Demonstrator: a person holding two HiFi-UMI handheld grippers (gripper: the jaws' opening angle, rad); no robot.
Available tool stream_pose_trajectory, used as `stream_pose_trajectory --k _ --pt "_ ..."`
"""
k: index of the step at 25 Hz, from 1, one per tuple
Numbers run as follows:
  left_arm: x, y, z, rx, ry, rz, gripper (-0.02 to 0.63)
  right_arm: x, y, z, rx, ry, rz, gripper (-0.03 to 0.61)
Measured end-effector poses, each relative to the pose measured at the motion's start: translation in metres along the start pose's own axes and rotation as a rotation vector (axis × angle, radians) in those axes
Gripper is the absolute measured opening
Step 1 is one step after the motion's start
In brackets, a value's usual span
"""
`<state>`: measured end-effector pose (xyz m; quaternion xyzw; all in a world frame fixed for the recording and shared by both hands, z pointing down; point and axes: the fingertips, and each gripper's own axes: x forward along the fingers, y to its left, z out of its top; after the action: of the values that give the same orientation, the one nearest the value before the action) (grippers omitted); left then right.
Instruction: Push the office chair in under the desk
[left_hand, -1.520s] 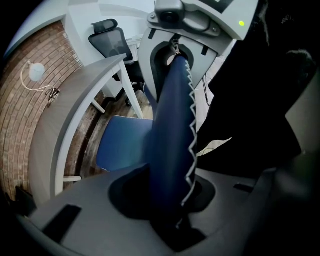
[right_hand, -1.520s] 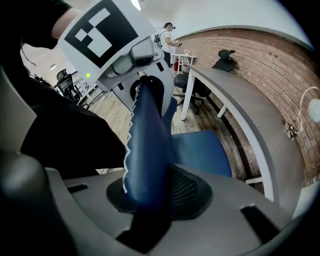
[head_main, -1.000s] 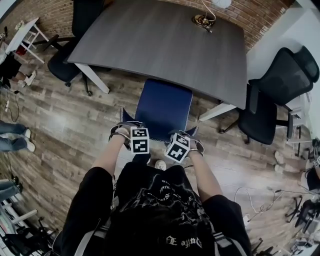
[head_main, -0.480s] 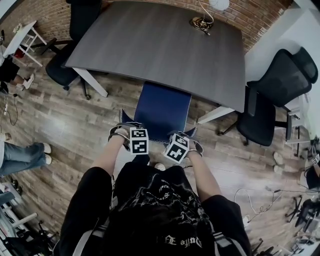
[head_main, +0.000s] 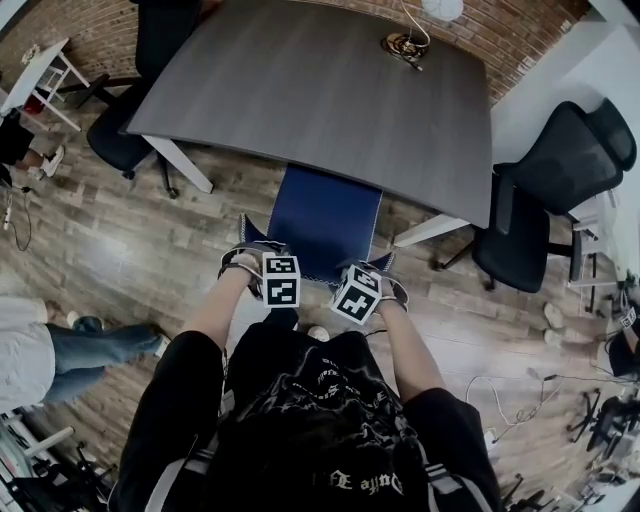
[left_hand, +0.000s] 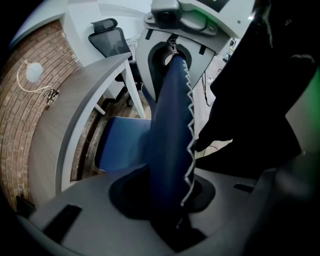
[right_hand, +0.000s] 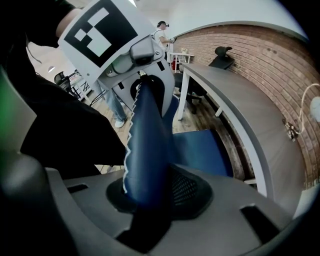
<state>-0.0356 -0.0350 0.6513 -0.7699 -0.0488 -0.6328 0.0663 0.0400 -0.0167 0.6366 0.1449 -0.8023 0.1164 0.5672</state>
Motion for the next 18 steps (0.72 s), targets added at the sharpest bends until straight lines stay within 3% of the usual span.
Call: stream_pose_trajectory --k 18 --pt "0.002 0.030 -0.013 0.022 0.000 0.002 0.110 0.008 -0.023 0.016 0.014 0.014 -0.009 0.100"
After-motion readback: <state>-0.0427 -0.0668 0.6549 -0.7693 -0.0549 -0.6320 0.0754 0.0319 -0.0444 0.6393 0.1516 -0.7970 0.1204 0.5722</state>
